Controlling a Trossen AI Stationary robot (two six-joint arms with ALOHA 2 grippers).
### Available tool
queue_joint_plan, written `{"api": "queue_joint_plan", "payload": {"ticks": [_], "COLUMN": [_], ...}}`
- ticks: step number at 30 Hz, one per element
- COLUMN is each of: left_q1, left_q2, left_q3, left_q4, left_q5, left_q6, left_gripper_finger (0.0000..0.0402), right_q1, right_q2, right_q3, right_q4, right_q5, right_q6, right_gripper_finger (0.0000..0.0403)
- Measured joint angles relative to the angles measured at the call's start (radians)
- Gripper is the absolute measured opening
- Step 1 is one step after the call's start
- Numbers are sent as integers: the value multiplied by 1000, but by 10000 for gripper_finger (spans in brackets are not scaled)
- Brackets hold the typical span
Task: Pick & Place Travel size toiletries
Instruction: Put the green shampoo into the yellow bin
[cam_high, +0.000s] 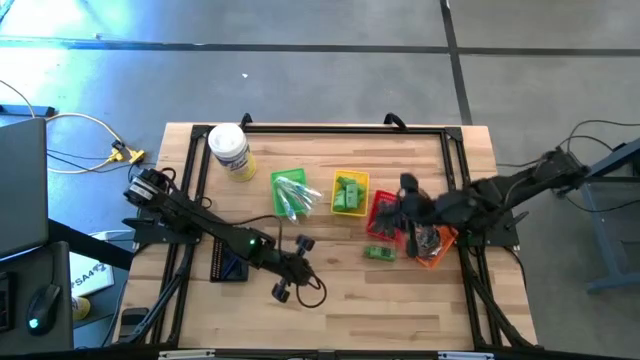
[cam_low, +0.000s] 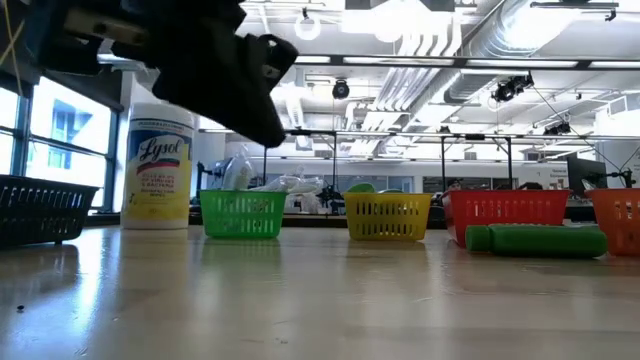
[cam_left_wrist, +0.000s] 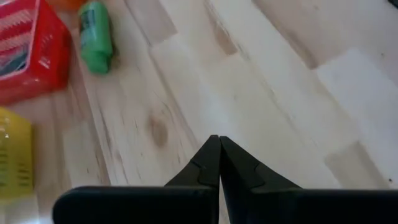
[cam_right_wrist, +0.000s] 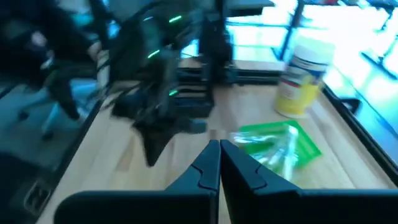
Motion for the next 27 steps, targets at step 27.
{"api": "queue_joint_plan", "payload": {"ticks": [27], "left_q1": [197], "left_q2": [286], "left_q3": [198], "left_q4": [327], "left_q5": [141], "left_q6": [-35], "left_gripper_finger": [2], "right_q1": [128], "right_q2": [-322], "right_q3": [-895], "right_q4": [1039], "right_q5": [8], "right_q6": [-45], "right_gripper_finger": [2]}}
